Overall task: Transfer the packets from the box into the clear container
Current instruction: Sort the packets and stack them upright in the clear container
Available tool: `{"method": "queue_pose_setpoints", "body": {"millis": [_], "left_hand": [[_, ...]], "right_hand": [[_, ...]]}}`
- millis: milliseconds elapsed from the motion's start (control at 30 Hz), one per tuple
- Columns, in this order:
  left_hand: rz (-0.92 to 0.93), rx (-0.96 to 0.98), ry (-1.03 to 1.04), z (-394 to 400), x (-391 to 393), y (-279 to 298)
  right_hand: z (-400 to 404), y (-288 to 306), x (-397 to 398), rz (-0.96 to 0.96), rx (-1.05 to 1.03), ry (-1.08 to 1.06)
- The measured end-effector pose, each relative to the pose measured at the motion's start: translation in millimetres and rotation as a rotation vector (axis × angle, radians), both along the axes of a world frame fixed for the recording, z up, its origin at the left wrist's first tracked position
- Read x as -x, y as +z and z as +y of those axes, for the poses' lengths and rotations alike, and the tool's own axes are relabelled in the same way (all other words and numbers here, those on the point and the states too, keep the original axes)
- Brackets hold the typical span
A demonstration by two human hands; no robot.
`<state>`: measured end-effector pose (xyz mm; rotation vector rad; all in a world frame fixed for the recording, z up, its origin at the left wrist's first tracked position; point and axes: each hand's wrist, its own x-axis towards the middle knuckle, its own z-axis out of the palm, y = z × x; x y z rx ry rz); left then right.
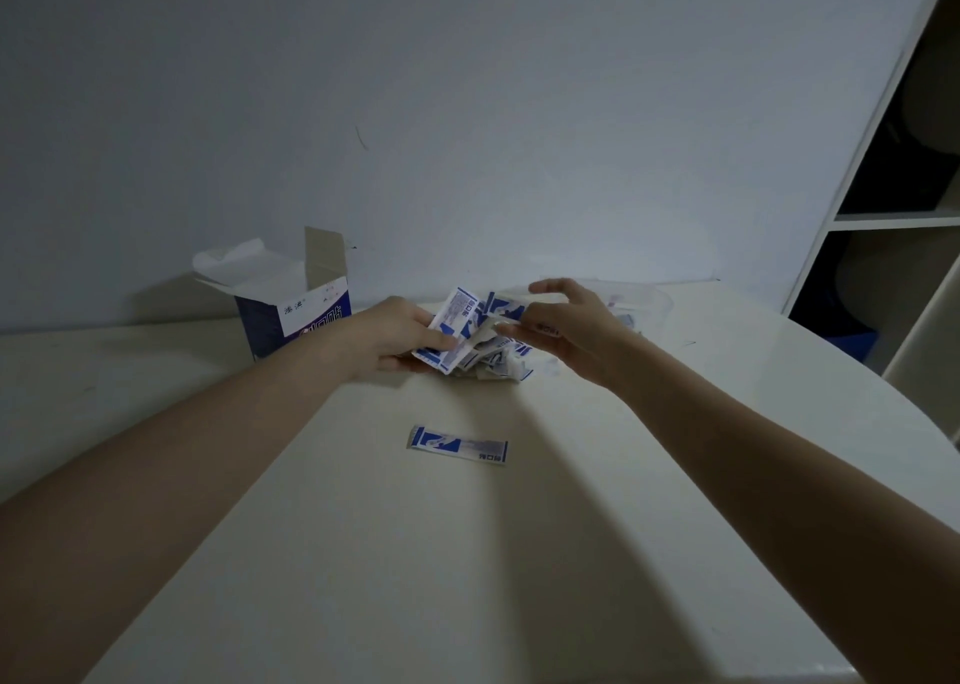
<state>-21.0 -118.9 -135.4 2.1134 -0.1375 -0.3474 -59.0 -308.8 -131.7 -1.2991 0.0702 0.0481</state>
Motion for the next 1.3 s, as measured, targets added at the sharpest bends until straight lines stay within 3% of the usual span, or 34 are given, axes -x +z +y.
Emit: {"method": "queue_pose_setpoints", "body": {"millis": [167,400,567,633,700,800,867,967,1033,1133,1200,1300], "left_hand": [[0.036,0.155,0.001,-7.3,1.0,-2.8],[0.069,0.211,-0.051,-15.3,3.7,-7.2],[0.090,0.203,-0.034,-3.5,2.8,-10.5],[0.090,0.183,0.002,1.0,2.0,-9.9],[0.114,0.180,0.019,3.2,3.9,-8.7],[0.170,0.158,-0.021,2.1,7.4,-5.5],[0.212,0.134,-0.071,0.9,9.7,-2.6],[0.240,0.147,-0.154,-2.3,12.7,-0.4],[0.173,0.033,-0.188,-3.3,15.8,0.1],[-0.037,-0.477,-0.390,4.5,21.6,-1.2],[-0.090,-0.711,-0.542,9.0,27.2,-4.3],[-0.147,-0.735,-0.564,8.5,32.0,-9.8]], "right_hand": [[12.7,-4.9,1.1,0.070,0.356,0.010],[30.3,-11.0,-6.8,0.036,0.418,-0.028],[20.0,-1.8,-11.9,-0.070,0.397,-0.236],[14.9,1.9,-11.9,-0.088,0.430,-0.222],[14.9,5.5,-9.9,-0.184,0.615,-0.166],[19.6,13.6,0.6,-0.412,1.097,0.025],[25.2,15.6,2.4,-0.461,1.362,0.180],[32.9,11.5,3.0,-0.456,1.533,0.283],[31.5,7.9,3.0,-0.480,1.569,0.221],[20.8,3.7,7.7,-0.437,1.535,0.134],[13.1,-3.7,11.9,-0.375,1.577,0.175],[8.0,-19.7,18.5,-0.328,1.656,0.251]]}}
